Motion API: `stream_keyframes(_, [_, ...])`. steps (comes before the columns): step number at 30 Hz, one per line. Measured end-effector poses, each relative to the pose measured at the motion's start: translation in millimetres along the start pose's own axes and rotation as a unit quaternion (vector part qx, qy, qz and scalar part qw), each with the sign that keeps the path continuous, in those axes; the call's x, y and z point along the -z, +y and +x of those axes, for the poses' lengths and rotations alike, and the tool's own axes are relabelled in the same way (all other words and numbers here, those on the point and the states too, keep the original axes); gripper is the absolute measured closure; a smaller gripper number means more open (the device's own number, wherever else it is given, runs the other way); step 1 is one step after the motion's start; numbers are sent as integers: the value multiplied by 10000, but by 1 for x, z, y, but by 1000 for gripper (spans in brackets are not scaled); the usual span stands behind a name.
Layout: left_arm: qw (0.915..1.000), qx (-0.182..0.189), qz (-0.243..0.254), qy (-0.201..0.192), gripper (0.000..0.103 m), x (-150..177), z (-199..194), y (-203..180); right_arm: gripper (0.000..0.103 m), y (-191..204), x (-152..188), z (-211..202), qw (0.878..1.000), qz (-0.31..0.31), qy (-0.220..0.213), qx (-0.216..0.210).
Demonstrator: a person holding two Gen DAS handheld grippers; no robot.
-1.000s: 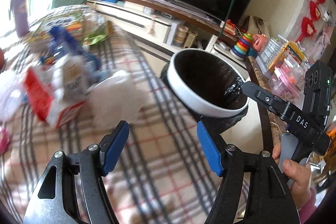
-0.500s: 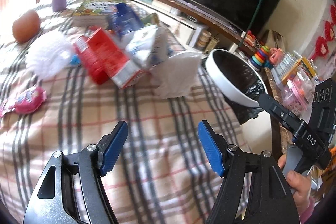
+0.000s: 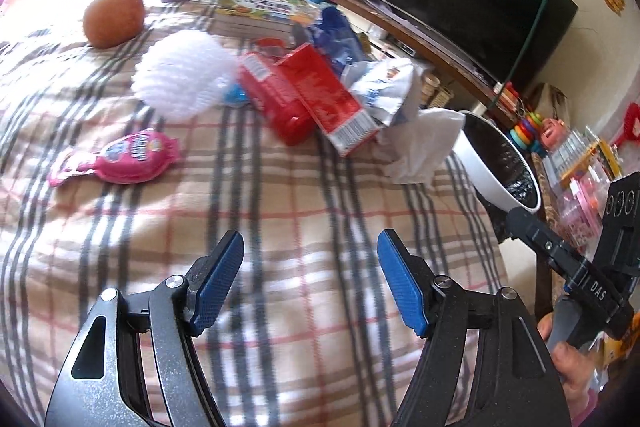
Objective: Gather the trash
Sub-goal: 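Grasp the white foam net with the left tool while the right tool grasps the tissue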
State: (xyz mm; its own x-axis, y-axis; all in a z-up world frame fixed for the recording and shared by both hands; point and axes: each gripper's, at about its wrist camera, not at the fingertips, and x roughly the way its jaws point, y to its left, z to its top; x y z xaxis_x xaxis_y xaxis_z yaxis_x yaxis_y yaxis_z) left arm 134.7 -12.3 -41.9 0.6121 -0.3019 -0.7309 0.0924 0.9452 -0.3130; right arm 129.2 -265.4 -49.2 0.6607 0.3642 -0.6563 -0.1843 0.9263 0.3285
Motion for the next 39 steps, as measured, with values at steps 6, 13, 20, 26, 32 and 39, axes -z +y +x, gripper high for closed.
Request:
stream_keyframes(6, [9998,-181,-47,-97,32,-5,-3,11,11,11,0,11,9999,-85,70,-38])
stream_keyframes(13, [9994,-296,-154,-91,32,-10,1,22,11,17,-5,22,9997,-205,97,-49])
stream_keyframes(20, [9986,-448,-237,-117,32,-20,5,35,12,18,-14,35,9996,-265,116,29])
stream_keyframes(26, [9968,-693,-337,-197,32,-40,11,52,12,20,-24,49,9993,-345,132,23])
stream_keyframes(32, [9938,-996,-321,-362,32,-66,21,66,12,18,-35,61,9995,-309,75,9])
stream_keyframes(39, [9931,-1021,-325,-477,56,-81,41,77,51,17,-43,79,9995,-282,173,-16])
